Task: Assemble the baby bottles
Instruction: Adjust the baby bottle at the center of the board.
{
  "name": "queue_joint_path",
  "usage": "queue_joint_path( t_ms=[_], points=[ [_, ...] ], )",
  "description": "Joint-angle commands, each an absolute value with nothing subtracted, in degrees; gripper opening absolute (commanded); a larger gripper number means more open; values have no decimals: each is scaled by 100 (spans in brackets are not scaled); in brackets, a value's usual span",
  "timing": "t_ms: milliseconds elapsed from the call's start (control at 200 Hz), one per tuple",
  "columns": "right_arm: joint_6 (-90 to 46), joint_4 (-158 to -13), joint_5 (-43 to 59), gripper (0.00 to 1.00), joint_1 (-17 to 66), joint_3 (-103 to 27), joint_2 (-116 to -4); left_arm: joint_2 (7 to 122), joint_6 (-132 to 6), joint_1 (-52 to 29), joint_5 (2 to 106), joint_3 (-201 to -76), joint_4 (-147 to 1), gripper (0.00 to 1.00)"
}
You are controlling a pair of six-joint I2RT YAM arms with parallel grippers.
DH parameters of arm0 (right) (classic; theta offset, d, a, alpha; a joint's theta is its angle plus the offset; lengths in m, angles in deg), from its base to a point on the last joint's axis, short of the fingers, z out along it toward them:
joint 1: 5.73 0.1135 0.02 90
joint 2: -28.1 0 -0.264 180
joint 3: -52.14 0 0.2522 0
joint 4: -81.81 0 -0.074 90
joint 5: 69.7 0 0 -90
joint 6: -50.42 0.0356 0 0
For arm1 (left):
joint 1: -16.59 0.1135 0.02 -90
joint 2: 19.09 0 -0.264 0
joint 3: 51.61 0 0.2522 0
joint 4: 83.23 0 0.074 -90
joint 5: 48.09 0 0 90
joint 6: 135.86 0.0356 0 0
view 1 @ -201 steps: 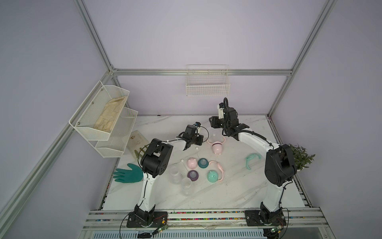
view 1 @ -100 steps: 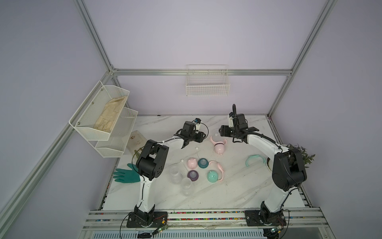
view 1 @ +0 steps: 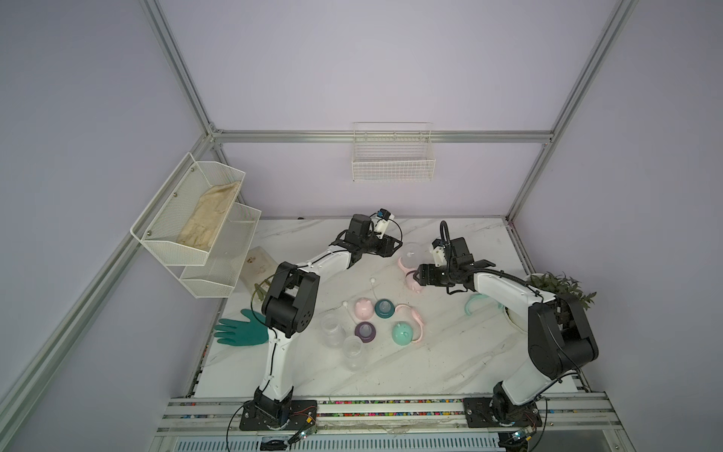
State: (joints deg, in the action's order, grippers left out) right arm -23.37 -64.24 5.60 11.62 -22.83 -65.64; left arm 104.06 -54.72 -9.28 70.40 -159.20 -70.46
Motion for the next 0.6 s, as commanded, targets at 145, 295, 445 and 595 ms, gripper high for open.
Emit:
queue_joint_path(
  t_ms=[145, 295, 445, 595],
  points=[
    [-2296, -7067, 437, 82, 1323, -1983, -6755, 11008, -5573, -892, 7488, -16433, -7021, 52],
    [-2271, -7382, 527, 82, 1409, -1935, -6996, 11158, -5570, -893, 7465, -16467, -6936, 50],
    [-2296, -7577, 778, 82, 1505, -1970, -7267, 11175, -5544, -899, 7529, -16435, -6838, 48],
    [-2321, -7685, 1014, 82, 1546, -2046, -7499, 11142, -5526, -898, 7691, -16334, -6787, 48]
  ],
)
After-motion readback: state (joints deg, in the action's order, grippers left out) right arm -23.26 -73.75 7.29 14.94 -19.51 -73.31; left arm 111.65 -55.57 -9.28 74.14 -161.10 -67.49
